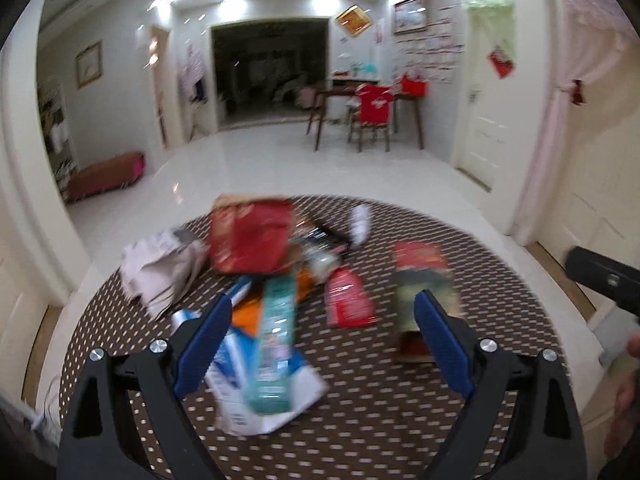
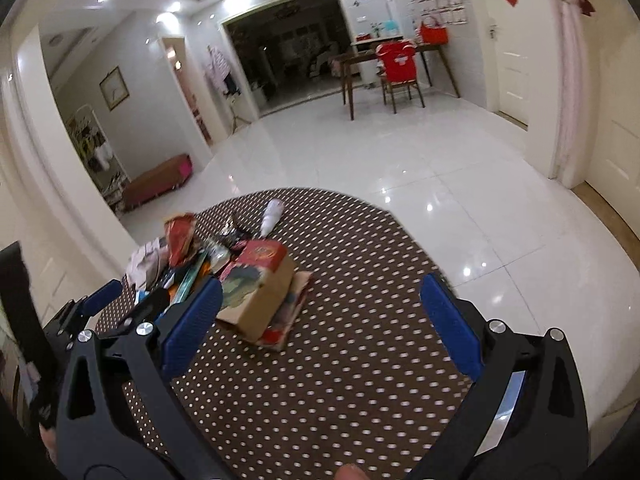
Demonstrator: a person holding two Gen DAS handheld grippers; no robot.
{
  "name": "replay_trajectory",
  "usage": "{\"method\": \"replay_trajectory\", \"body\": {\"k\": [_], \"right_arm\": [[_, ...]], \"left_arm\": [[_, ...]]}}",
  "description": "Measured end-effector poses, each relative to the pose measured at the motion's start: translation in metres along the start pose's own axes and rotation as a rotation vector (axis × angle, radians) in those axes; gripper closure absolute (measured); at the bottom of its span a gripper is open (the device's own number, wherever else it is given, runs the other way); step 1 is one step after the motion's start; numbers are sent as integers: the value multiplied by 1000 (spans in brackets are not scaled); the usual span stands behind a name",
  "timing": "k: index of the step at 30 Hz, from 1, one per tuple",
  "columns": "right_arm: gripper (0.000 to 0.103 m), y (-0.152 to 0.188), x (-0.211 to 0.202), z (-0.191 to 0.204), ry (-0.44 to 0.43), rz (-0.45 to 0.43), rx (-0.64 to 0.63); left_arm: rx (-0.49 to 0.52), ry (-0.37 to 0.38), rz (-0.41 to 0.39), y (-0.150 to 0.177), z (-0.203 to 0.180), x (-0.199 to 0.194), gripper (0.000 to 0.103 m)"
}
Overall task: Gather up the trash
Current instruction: 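Grasp the teal tube package with the left tool while the right tool grasps the red-topped cardboard box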
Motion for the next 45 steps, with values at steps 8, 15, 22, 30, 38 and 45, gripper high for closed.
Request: {"method": "replay_trajectory", "body": {"k": [8, 15, 22, 30, 38, 45], "right_arm": [[6, 8, 24, 13, 1, 55, -20], [6, 15, 60, 21, 1, 152, -62], [6, 20, 99, 36, -20, 212, -72], [48, 30, 114, 41, -43, 235, -86], [54, 29, 100, 31, -41, 227, -85], [53, 30, 103, 33, -48, 239, -92]], "left_arm": [[19, -32, 95, 11, 25, 39, 13], [98, -12, 187, 26, 17, 62, 31], [121, 5, 206, 27, 20, 71, 48], [61, 87, 219, 26, 35, 62, 90], [56, 48, 218, 32, 31, 66, 79], [87, 60, 223, 27, 26, 78, 85]]}}
Point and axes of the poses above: each gripper's, at about its wrist camera, not at the fingertips, and x roughly the way its jaws point, z to its left, y to its underside, the point moved 1 cm from there along x, roughly the way its jaws point, and after that the axes turned 14 degrees about -y, right-handed, at the moved point
